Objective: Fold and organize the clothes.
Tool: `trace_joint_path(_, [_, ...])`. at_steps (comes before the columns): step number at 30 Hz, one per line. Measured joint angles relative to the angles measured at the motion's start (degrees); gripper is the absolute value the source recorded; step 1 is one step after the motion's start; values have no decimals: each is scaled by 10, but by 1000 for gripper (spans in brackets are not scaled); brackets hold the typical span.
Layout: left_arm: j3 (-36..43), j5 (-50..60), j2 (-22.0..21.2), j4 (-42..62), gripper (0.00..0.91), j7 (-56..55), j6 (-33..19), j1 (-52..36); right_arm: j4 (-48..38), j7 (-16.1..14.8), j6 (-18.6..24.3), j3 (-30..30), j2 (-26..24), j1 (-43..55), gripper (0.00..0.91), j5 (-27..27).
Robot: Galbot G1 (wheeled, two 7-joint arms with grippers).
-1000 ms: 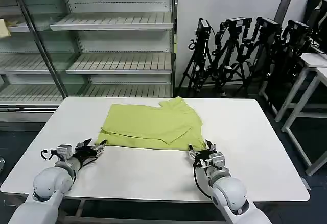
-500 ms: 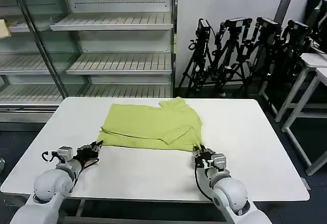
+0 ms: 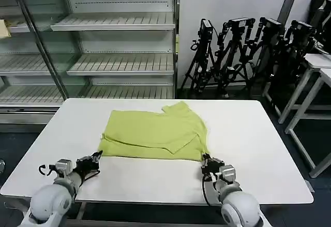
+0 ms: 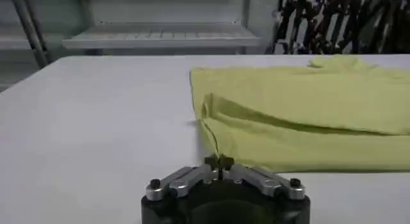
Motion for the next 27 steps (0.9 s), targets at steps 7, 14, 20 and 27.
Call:
trace_joint_path(7, [-23,12,-16,-64,10,-2,0,77,44,-2,10,16,-3,-68,0,-19])
trace_joint_path(14, [-48,23,-23,-113,10,-4,0,139,81,-3,13,28,-3,-120,0,-35])
trace_joint_path(20, [-66,35,-23,-136,907,-2,0,176,104,-8,14,40,-8,-153,907,-44])
trace_joint_path(27, [-89,60,-27,-165,907,14,1,207,141,-15,3,60,-18,-181,907,-42])
